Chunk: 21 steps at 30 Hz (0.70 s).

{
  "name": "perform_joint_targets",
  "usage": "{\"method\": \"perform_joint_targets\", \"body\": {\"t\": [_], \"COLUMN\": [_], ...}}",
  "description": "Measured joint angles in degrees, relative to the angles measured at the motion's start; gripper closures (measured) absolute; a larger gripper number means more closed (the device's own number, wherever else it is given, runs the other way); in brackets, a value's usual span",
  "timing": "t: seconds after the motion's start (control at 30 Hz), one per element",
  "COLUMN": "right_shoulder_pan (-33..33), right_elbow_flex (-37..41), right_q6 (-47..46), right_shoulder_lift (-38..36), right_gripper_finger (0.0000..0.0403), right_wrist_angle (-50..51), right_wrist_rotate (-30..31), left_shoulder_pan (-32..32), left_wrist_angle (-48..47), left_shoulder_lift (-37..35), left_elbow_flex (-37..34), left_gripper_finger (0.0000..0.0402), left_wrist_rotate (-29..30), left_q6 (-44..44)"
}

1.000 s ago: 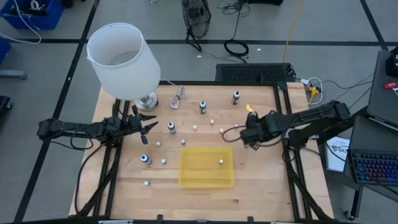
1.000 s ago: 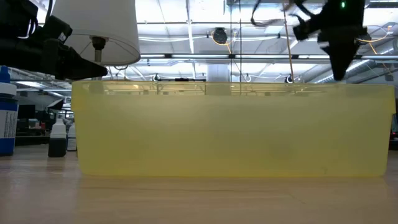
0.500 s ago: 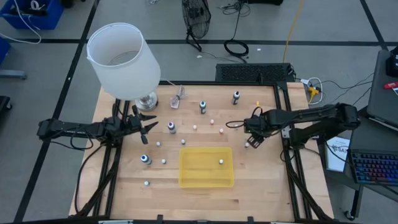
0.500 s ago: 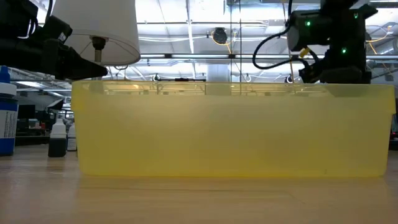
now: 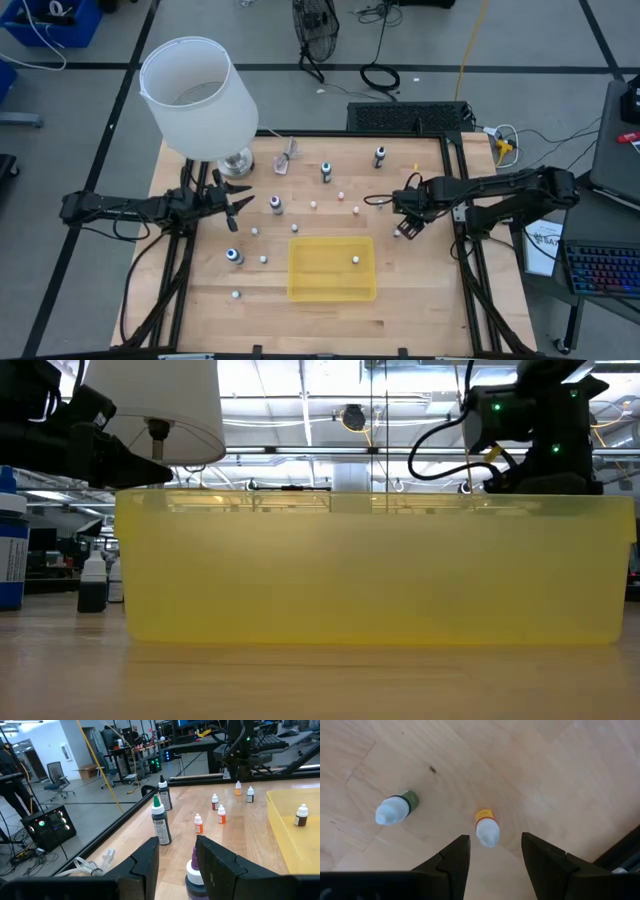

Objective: Pick & Place food coloring
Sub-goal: Put the small orange food coloring bottle into the yellow container

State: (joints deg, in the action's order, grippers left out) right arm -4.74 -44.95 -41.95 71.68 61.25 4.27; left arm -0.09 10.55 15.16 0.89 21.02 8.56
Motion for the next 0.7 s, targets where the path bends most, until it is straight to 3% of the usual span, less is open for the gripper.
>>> {"method": "perform_joint_targets", "body": {"t": [0.7], "right_shoulder_pan": [1.47], "right_elbow_flex": [0.02], "right_q6": [2.29], "right_shoulder_lift": [7.91], "right_gripper_finger": [0.0239], "right_wrist_angle": [-3.16], "right_wrist_rotate": [1.95], "left_shoulder_pan": [0.00], "left_wrist_angle": [0.00], "left_shoulder_lift": [-0.01], "left_elbow_flex": [0.01], "left_gripper_finger": [0.0270], "left_wrist_rotate": [-0.02], "left_q6": [0.00]}}
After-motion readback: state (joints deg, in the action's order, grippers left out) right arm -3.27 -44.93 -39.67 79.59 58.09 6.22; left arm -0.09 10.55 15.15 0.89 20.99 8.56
